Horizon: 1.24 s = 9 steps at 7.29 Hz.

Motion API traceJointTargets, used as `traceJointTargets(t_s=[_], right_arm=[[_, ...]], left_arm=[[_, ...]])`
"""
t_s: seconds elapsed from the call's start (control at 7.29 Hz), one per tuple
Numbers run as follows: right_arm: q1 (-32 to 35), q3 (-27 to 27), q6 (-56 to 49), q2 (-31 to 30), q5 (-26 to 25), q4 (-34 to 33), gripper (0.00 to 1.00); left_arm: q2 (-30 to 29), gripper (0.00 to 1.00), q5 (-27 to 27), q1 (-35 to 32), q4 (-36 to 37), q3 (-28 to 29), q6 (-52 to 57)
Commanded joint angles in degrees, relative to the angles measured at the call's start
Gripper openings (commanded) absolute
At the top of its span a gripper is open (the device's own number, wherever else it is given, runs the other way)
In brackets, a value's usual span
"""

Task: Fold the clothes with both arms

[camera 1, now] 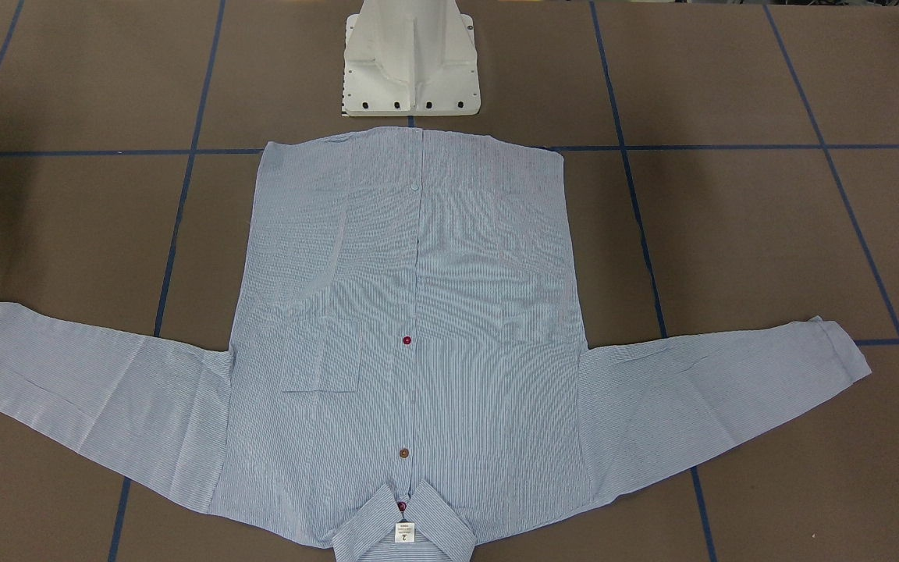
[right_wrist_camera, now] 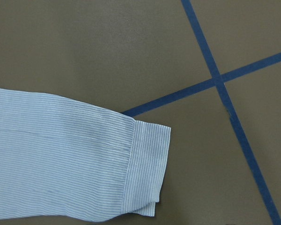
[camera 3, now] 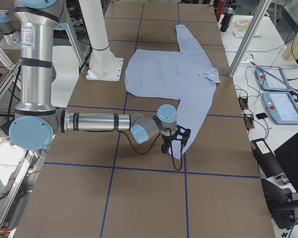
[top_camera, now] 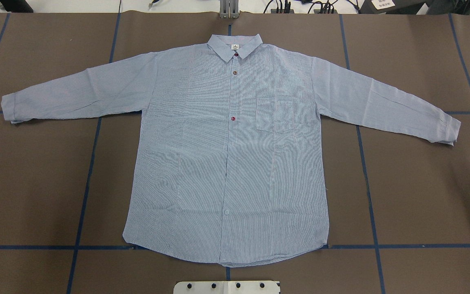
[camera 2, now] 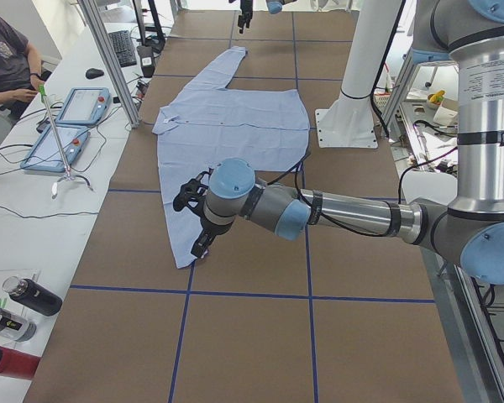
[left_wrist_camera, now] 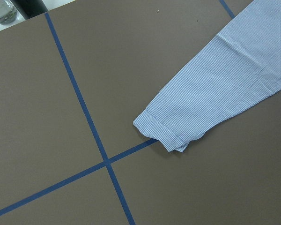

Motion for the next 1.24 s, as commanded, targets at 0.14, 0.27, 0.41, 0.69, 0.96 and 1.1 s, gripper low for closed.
traceJointTargets(t_s=[0.14, 0.27, 0.41, 0.69, 0.96, 1.1], right_arm=[[-2.7, -6.3, 6.8, 5.3, -0.1, 0.5, 0.98], [-4.4, -6.8, 7.4, 5.6, -0.2, 0.5, 0.98], [-4.8, -7.0, 7.4, 5.6, -0.1, 0.5, 0.98], [-6.0, -9.1, 7.4, 5.5, -0.2, 0.5, 0.97], [-7.8, -9.2, 7.5, 5.5, -0.4, 0.5, 0.95], [-8.2, -9.7, 7.4, 5.6, -1.2, 0.5, 0.90]], left_arm=[[0.0, 0.99, -0.1, 0.0, 0.2, -0.3, 0.0], [-0.2, 0.99, -0.1, 0.0, 0.2, -0.3, 0.0], [-0.5, 0.99, -0.1, 0.0, 0.2, -0.3, -0.1], [-0.7, 0.99, -0.1, 0.0, 0.5, -0.6, -0.1], [-0.6, 0.99, -0.1, 0.0, 0.5, -0.8, -0.1], [-0.6, 0.99, 0.0, 0.0, 0.5, -0.8, -0.1]])
